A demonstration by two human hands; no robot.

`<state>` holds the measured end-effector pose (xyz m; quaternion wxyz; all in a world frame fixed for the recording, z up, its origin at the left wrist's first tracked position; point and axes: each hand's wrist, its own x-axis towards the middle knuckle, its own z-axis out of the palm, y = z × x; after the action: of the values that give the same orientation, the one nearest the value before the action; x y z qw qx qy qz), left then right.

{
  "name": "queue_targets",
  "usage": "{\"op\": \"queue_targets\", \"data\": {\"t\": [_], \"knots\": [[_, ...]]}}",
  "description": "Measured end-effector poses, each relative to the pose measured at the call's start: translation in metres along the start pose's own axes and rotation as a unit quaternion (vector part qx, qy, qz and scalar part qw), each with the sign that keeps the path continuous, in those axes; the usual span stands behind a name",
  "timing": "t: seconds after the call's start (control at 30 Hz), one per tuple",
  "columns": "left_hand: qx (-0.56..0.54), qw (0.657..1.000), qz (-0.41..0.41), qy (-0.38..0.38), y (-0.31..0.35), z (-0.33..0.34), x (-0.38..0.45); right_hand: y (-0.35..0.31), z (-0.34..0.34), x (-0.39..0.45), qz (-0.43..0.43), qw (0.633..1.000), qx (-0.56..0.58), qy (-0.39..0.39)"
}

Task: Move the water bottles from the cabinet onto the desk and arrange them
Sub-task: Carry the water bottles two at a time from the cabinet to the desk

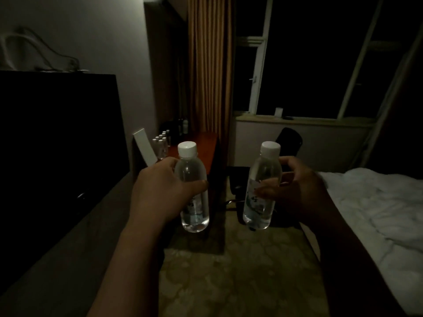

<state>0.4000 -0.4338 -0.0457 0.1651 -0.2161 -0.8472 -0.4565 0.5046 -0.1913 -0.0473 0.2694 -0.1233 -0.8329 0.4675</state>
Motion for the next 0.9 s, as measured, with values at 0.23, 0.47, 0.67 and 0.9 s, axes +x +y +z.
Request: {"op": "queue_targets", "data": {"t": [0.23, 0.47, 0.67, 0.9], "knots": [[-0.002, 0.996, 0.051, -0.076, -0.037, 0.058, 0.148, 0.019, 0.04, 0.12, -0.018, 0.999, -0.044, 0.023], [-0.022, 0.987, 0.034, -0.153, -0.066, 0.132, 0.242, 0.068, 0.061, 0.221, 0.035, 0.998, -0.041, 0.036], [-0.003, 0.987, 0.029, -0.156, -0.079, 0.206, 0.331, 0.126, 0.061, 0.33, 0.047, 0.998, -0.027, 0.024], [0.03, 0.995, 0.002, -0.093, -0.082, 0.301, 0.447, 0.185, 0.047, 0.49, 0.018, 0.999, -0.02, -0.018]]}}
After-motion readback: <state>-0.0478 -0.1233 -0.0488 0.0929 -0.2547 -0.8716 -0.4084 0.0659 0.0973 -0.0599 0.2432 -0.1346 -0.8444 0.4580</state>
